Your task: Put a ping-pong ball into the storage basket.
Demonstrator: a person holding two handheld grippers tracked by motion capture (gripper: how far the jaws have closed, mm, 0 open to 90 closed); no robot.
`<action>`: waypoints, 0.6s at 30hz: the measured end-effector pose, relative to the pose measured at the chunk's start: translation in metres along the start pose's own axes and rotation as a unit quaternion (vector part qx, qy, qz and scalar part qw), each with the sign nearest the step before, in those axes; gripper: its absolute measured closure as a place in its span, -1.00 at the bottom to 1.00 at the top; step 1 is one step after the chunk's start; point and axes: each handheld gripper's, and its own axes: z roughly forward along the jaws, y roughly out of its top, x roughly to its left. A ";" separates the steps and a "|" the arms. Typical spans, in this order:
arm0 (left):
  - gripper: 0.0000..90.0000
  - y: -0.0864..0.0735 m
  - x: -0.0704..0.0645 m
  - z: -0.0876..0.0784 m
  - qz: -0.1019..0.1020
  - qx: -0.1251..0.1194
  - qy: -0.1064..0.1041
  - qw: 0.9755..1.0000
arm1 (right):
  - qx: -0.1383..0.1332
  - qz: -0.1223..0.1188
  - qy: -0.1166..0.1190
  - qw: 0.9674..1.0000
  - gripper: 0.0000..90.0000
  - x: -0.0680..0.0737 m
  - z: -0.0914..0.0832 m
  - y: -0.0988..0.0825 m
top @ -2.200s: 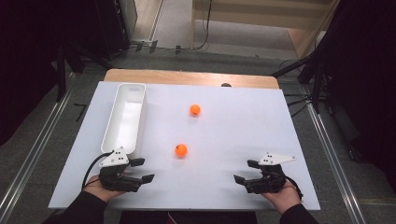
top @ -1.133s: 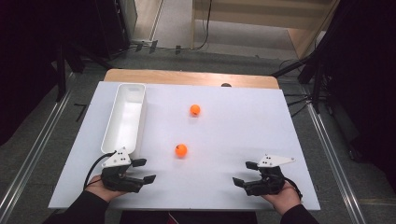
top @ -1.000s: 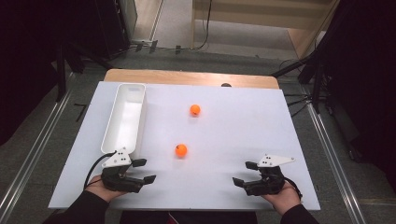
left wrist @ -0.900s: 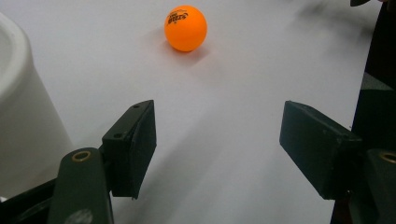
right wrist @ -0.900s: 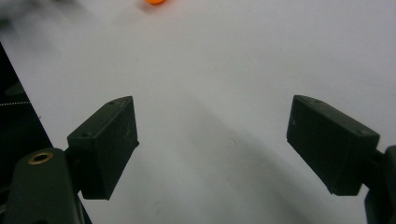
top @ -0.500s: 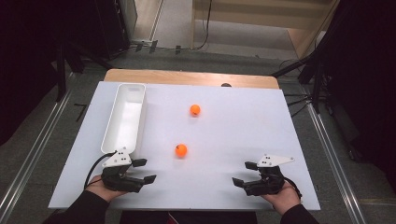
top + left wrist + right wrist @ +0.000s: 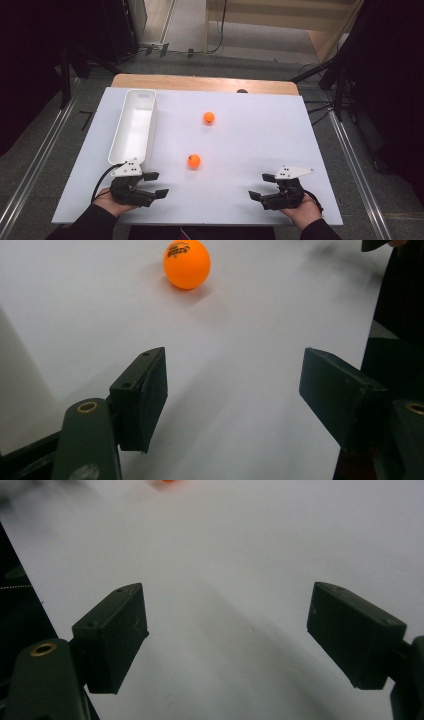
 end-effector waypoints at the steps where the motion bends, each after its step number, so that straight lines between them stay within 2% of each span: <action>1: -0.38 0.001 -0.001 0.001 -0.001 -0.001 -0.002 1.000 | 0.000 0.000 0.000 1.000 -0.67 0.000 0.000 0.000; 5: -0.38 0.007 -0.007 0.004 0.003 -0.004 -0.018 1.000 | 0.000 0.000 0.000 1.000 -0.67 0.000 0.000 0.000; 11: -0.38 0.014 -0.011 0.006 0.007 -0.014 -0.028 0.999 | 0.001 -0.001 -0.002 1.000 -0.67 0.000 0.000 0.000; 14: -0.38 0.019 -0.014 0.008 -0.001 -0.015 -0.021 1.000 | 0.002 -0.003 -0.001 1.000 -0.67 0.000 0.001 0.000; 18: -0.38 0.025 -0.018 0.011 0.005 -0.014 -0.014 1.000 | 0.003 -0.004 0.000 1.000 -0.67 0.000 0.001 -0.001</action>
